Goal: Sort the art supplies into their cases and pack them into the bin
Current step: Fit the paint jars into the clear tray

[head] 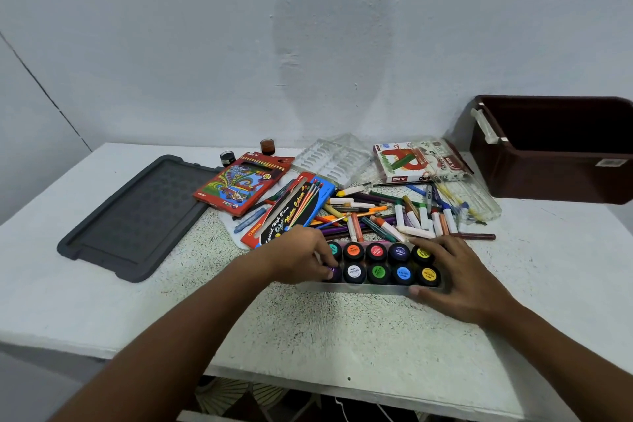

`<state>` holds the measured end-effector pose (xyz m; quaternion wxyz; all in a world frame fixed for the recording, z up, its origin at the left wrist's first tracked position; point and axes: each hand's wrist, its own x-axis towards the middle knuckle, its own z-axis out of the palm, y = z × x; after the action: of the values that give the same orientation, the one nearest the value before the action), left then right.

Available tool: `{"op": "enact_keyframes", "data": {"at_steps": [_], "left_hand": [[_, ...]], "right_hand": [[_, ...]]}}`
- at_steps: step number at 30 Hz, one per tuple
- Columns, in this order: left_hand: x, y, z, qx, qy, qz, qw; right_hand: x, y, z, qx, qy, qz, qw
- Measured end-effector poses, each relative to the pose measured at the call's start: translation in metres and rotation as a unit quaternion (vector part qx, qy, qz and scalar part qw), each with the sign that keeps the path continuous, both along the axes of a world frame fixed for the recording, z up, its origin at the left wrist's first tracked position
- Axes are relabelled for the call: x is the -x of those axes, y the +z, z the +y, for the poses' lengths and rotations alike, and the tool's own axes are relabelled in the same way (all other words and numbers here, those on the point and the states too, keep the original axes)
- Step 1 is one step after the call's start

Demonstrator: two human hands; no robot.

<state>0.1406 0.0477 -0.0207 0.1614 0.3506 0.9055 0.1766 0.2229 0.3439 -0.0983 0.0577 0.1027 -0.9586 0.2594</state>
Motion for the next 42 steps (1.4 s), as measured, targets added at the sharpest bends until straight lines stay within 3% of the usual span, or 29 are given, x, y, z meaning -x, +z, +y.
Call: {"op": "enact_keyframes", "data": {"at_steps": [5, 8, 11, 16, 22, 31, 42], "left_hand": [[0.018, 0.011, 0.005, -0.038, 0.054, -0.002, 0.998], [0.037, 0.011, 0.002, -0.085, 0.135, 0.087, 0.983], [0.063, 0.009, -0.006, -0.123, 0.2, 0.168, 0.957], [0.115, 0.001, -0.017, -0.11, 0.242, 0.212, 0.94], [0.174, -0.008, -0.019, 0.0, 0.304, 0.188, 0.934], [0.242, -0.016, -0.005, 0.08, 0.35, 0.18, 0.916], [0.271, -0.029, -0.004, 0.038, 0.389, 0.101, 0.915]], "right_hand": [[0.002, 0.004, 0.001, 0.063, -0.008, -0.021, 0.998], [0.005, 0.005, -0.001, 0.112, -0.041, -0.034, 0.992], [0.008, 0.006, -0.004, 0.214, -0.11, -0.059, 0.969], [0.014, 0.009, -0.01, 0.307, -0.22, -0.045, 0.925], [0.025, 0.008, -0.015, 0.315, -0.288, -0.029, 0.904], [0.027, 0.01, -0.015, 0.26, -0.284, -0.021, 0.923], [0.027, 0.009, -0.015, 0.242, -0.282, -0.012, 0.928]]}}
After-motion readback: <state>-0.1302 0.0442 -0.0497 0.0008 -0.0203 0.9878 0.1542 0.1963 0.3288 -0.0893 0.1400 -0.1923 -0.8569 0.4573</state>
